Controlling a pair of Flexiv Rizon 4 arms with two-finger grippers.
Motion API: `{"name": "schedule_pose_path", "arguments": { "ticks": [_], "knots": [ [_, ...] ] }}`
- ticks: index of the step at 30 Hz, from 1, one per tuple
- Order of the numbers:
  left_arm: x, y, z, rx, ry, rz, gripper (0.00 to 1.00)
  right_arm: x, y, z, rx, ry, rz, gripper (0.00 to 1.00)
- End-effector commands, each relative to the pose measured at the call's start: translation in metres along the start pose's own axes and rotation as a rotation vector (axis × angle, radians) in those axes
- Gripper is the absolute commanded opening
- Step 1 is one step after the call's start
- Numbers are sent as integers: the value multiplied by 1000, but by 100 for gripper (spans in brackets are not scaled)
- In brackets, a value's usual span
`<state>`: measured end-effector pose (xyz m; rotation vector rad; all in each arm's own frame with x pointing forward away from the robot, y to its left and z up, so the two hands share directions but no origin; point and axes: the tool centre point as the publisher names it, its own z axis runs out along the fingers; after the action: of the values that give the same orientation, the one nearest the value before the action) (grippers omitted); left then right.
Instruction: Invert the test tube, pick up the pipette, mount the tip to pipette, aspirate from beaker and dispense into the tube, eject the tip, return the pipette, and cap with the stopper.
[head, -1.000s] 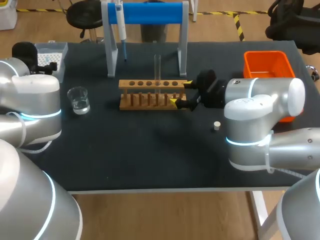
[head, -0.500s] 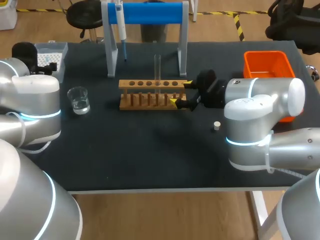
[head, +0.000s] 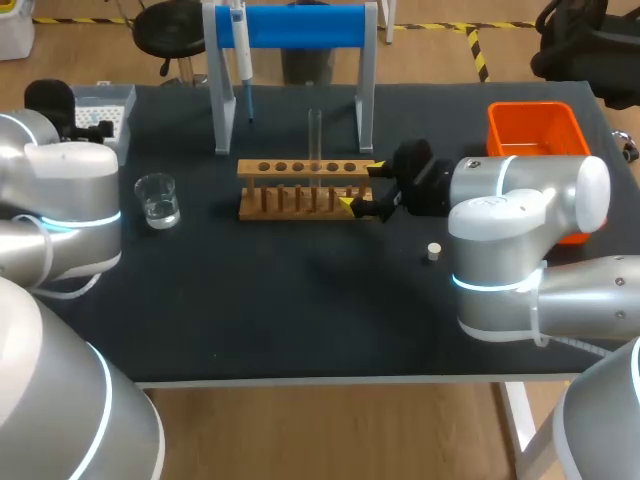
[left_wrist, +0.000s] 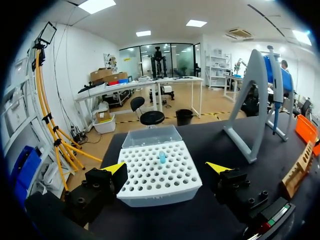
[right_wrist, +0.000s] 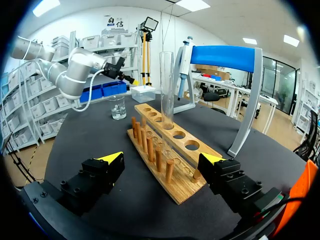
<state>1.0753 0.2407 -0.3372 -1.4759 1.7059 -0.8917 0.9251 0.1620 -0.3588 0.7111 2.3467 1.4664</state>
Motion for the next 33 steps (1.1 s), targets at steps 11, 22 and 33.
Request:
{"name": "schedule_pose_path", "arguments": {
  "ticks": [11, 22, 33],
  "knots": [
    [-5, -1, 18, 11, 0, -3, 100, 0, -1, 0, -1, 0, -1, 100],
    [-5, -1, 31, 57, 5, -15, 100, 0, -1, 0, -1, 0, -1, 100],
    [-7, -1, 38, 53, 8, -12, 100, 0, -1, 0, -1, 0, -1, 100]
  ]
}}
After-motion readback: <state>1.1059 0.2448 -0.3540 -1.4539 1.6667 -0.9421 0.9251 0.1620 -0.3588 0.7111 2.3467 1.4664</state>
